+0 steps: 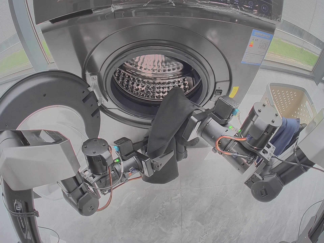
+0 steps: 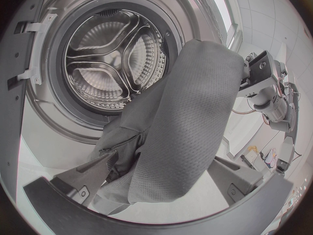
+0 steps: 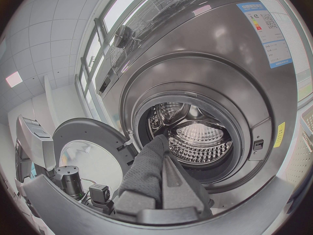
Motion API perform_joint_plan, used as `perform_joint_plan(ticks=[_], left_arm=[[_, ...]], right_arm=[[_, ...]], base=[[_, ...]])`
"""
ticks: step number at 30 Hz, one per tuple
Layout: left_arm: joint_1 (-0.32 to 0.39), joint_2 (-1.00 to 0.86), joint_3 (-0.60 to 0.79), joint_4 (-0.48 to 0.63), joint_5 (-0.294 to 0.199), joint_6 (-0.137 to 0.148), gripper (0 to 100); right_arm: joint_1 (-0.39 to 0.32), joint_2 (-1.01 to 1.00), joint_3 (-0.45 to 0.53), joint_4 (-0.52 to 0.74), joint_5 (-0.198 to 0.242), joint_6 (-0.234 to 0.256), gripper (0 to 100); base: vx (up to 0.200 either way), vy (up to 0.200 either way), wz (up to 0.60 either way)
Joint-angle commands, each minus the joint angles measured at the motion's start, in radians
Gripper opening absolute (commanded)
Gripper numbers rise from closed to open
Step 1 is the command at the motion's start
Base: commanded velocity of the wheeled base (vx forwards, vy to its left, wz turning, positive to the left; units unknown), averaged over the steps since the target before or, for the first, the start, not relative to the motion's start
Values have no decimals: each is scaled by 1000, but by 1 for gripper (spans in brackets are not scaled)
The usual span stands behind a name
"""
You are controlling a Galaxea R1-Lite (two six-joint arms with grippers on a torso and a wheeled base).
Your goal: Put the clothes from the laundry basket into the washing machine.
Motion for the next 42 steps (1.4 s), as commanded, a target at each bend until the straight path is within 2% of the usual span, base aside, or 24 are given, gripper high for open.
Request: perform_joint_plan(ticks=[1,2,4,17,22,27,29,33,39,42], left_arm=[[8,29,-20,-1,4,13,100],[9,33,-25,-1,6,21,0],[15,43,-37,-1,7,34,0],[11,30,-45,-1,1,34,0],[11,-60,-14,-1,-1,33,0],[11,-181,58,-1,-11,21,0],[20,-246,109,-1,-34,16,0],[57,-309,118,-1,-67,14,0],[63,-398,123,1,-70,-22,0],[64,-407,121,1,-68,-24,0]], right_arm=[[2,3,0,-2,-1,0,0],[2,3,0,0,0,0,0],[2,4,0,0,0,0,0],[0,7,2,0,0,0,0],[-14,10,18,0,0,0,0],[-18,27,29,-3,0,1,0],[-18,29,44,-3,0,0,0],[-23,29,60,-3,0,0,0],[-41,24,66,-3,0,0,0],[-52,21,66,-3,-1,0,0]], base=[[0,0,0],[0,0,0],[0,0,0],[0,0,0],[0,0,0],[0,0,0],[0,0,0],[0,0,0],[0,0,0],[0,0,0]])
